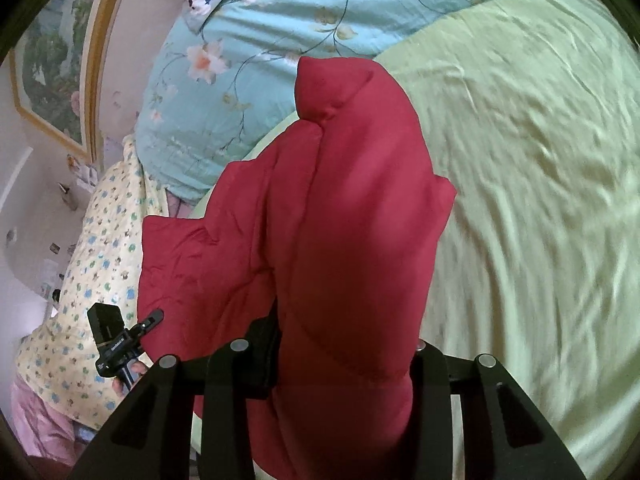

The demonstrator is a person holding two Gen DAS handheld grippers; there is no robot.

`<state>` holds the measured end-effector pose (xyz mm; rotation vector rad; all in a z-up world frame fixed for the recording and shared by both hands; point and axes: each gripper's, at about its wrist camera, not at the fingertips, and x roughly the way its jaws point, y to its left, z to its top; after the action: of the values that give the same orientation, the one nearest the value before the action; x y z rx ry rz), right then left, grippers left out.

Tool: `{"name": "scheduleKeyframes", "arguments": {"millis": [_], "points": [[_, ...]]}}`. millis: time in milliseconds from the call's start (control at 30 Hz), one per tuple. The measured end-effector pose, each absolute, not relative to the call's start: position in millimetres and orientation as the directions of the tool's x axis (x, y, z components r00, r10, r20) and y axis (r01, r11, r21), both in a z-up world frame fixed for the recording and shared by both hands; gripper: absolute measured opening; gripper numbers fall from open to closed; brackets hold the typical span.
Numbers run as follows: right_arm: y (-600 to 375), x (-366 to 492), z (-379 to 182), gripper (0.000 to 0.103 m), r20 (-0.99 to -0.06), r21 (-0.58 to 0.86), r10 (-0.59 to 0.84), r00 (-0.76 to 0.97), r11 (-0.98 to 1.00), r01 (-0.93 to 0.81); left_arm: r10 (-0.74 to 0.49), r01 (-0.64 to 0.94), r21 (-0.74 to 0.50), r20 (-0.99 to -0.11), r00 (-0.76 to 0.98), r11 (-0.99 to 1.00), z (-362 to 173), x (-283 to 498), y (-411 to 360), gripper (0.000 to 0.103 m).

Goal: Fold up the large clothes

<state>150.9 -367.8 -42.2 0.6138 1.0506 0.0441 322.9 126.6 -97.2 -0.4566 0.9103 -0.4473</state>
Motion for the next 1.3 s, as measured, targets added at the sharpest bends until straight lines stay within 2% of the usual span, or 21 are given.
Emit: {"name": "scheduleKeyframes", "arguments": {"millis": [200, 333, 433, 767, 833, 1000, 1133, 1300], "points": [[-377, 142, -54, 0.038, -0.795, 0.501, 0.305, 0.524, 0.818, 0.284, -0.477, 0.148, -0.481, -0.690, 0.544, 0.864, -103, 316, 118, 0.044], [-384, 138, -65, 0.043, -0.798, 0.496, 0.288, 0.529, 0.812, 0.307, -0.425, 0.118, -0.435, -0.727, 0.539, 0.893, -118, 312, 115, 0.049], [-387, 136, -72, 0.049, -0.797, 0.492, 0.277, 0.536, 0.812, 0.313, -0.415, 0.100, -0.434, -0.729, 0.544, 0.895, -127, 308, 115, 0.055], [-386, 135, -82, 0.074, -0.820, 0.415, 0.183, 0.542, 0.842, 0.345, -0.308, -0.060, -0.410, -0.767, 0.563, 0.910, -139, 298, 110, 0.090], [-386, 134, -82, 0.080, -0.827, 0.397, 0.160, 0.539, 0.844, 0.360, -0.294, -0.088, -0.413, -0.767, 0.570, 0.906, -133, 290, 109, 0.091], [-389, 131, -83, 0.085, -0.832, 0.389, 0.141, 0.537, 0.838, 0.383, -0.216, -0.099, -0.343, -0.763, 0.610, 0.934, -104, 259, 100, 0.091], [-387, 128, -76, 0.086, -0.836, 0.374, 0.117, 0.536, 0.836, 0.401, -0.175, -0.100, -0.306, -0.750, 0.638, 0.947, -84, 239, 97, 0.091], [-375, 115, -52, 0.086, -0.831, 0.297, 0.016, 0.555, 0.857, 0.421, -0.154, -0.085, -0.278, -0.733, 0.663, 0.957, -65, 215, 85, 0.091]]}}
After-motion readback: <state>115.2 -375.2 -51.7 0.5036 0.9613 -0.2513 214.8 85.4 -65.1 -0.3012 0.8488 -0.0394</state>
